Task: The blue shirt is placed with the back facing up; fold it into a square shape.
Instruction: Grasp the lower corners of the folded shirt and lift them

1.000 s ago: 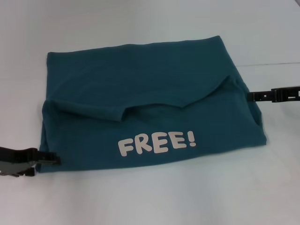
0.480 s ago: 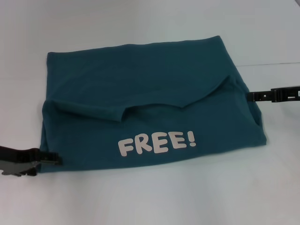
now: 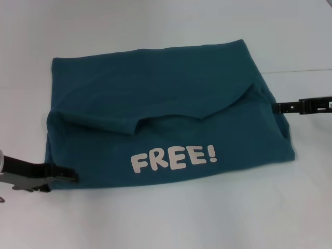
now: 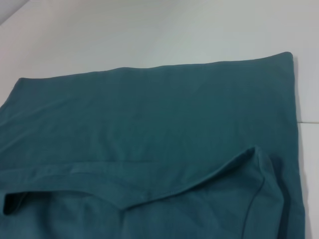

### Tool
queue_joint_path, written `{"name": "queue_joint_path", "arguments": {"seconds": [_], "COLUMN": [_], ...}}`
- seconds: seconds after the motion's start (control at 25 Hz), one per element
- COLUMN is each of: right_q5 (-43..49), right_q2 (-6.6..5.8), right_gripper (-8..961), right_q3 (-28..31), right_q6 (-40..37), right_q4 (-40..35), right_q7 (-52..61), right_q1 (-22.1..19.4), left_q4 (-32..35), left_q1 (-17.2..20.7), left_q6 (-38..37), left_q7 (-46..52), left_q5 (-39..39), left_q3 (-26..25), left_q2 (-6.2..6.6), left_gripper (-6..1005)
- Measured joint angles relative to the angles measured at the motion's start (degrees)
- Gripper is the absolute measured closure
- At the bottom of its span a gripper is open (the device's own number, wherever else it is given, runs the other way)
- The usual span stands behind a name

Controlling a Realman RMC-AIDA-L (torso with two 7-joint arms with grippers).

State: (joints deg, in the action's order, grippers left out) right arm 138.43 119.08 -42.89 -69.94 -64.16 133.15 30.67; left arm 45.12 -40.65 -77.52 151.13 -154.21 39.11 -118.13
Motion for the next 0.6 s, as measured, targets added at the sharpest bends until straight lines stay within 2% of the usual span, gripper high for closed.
{"name": "queue_joint_path", "arguments": {"seconds": [0.4,0.6], "right_q5": [0.0,0.0], "right_q2": [0.29,0.36], "right_gripper": [31,33], "right_q3": [0.0,0.0], "right_q6": [-0.2,-0.3], "right_q4": [-0.1,-0.2], "right_q7": [0.1,0.4], "right_q1": [-0.1,-0.3], "left_q4": [-0.3,-0.1], "left_q1": [-0.5,-0.6], "left_q6": [0.4,0.3], "left_q7": [-3.1,-4.5], "left_q5": [0.4,0.4], "left_q3": [0.0,0.0], "left_q2": [-0.15,-0.55], "left_gripper": [200,385]}}
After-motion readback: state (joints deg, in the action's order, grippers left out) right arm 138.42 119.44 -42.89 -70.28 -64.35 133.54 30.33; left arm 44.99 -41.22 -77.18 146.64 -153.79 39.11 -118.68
